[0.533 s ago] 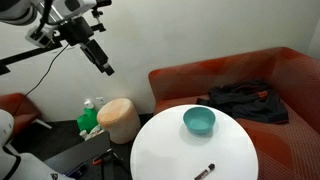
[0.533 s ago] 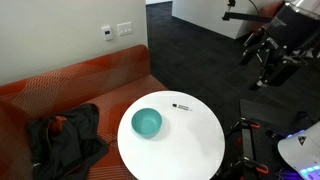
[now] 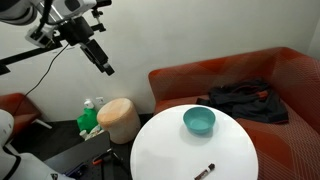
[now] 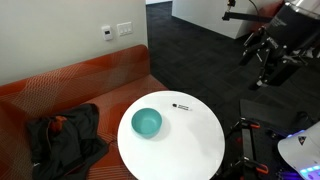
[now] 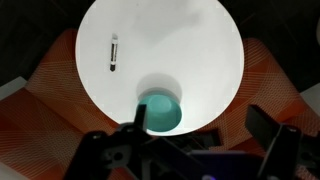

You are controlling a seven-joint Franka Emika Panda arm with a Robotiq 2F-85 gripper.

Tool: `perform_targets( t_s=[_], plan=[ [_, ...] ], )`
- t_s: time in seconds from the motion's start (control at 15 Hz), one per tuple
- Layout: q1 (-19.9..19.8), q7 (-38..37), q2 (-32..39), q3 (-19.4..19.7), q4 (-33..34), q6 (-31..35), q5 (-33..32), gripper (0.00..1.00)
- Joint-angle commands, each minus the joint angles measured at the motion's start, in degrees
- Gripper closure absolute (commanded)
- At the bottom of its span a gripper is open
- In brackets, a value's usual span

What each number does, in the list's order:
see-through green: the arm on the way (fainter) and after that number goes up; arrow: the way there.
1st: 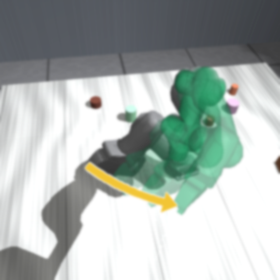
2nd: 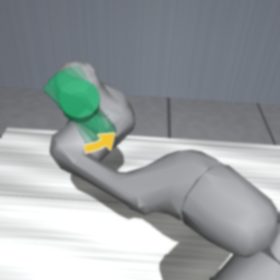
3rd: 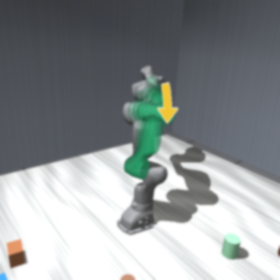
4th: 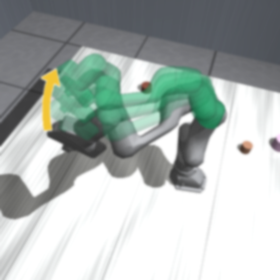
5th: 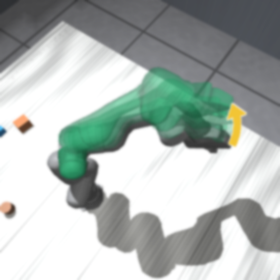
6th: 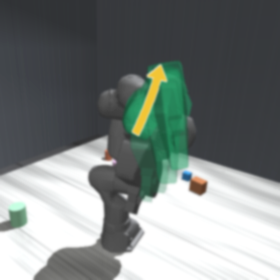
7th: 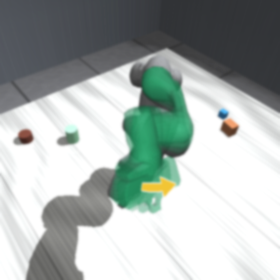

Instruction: Put the black marker inside the blue bowl

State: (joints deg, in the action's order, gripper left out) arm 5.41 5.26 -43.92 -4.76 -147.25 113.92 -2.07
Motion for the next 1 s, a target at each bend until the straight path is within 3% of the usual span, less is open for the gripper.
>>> perform_targets(
  t_s=[0.0,0.53,0.93],
  plan=[
    [-0.83,-0.86,1.02,1.34,1.22,2.37,-0.49,0.0],
    [-4.7,-0.2,4.45,6.86,3.63,8.76,-0.03,0.0],
    [-7.2,1.28,12.14,11.72,3.16,17.2,0.1,0.0]
  ],
)
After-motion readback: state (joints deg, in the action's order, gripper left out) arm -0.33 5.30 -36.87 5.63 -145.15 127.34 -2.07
